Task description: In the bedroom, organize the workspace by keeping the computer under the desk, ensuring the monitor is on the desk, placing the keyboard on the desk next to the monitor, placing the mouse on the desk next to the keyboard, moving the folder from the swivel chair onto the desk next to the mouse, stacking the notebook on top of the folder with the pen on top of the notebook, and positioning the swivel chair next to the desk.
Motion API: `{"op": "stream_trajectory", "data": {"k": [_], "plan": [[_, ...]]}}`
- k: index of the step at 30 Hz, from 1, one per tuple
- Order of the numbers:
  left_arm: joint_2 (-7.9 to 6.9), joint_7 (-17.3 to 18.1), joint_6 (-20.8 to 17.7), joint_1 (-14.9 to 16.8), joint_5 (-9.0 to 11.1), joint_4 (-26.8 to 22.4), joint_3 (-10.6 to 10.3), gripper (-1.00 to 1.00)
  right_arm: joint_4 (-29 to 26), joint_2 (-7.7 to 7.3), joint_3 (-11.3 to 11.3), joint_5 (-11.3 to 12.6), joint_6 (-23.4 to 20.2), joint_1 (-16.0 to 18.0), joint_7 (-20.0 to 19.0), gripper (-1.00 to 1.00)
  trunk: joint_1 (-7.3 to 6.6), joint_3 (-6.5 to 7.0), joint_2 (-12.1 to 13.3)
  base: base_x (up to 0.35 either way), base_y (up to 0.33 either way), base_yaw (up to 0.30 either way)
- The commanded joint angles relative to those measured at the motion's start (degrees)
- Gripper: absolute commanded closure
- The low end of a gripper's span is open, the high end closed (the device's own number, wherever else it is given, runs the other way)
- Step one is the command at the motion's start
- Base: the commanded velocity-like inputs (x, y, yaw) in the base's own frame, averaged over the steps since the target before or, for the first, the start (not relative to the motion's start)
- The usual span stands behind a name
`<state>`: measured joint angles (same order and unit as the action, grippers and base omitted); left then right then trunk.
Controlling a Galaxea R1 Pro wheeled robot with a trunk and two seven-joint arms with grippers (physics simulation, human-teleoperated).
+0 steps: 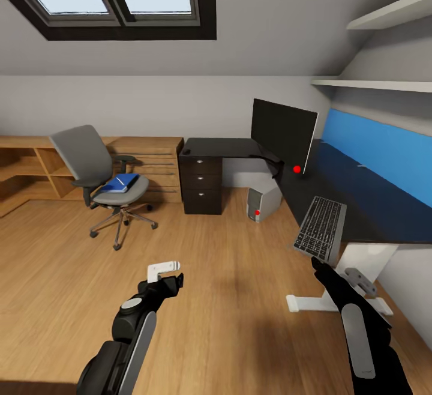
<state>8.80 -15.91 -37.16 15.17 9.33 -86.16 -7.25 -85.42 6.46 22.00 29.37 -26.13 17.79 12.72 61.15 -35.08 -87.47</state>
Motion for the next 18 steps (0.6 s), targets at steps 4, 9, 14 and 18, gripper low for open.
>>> {"op": "stream_trajectory", "data": {"k": [4, 9, 14, 18], "plan": [[-0.01, -0.5, -0.2, 0.0, 0.6, -0.1, -0.3, -1.00, -0.1, 0.03, 0.1, 0.6, -0.2, 0.0, 0.4, -1.00, 0.00, -0.06, 0.0, -0.037, 0.015, 0.000], [0.00, -0.5, -0.2, 0.0, 0.6, -0.1, -0.3, -1.00, -0.1, 0.00, 0.1, 0.6, -0.2, 0.0, 0.4, -1.00, 0.00, -0.06, 0.0, -0.222, 0.111, 0.000], [-0.01, -0.5, -0.2, 0.0, 0.6, -0.1, -0.3, -1.00, 0.3, 0.03, 0.0, 0.6, -0.2, 0.0, 0.3, -1.00, 0.00, -0.06, 0.0, -0.098, 0.035, 0.000], [0.01, -0.5, -0.2, 0.0, 0.6, 0.1, -0.4, -1.00, 1.8, -0.04, -2.1, 0.5, -0.1, 0.0, 0.3, -1.00, 0.00, -0.06, 0.0, -0.008, 0.098, 0.000]]}}
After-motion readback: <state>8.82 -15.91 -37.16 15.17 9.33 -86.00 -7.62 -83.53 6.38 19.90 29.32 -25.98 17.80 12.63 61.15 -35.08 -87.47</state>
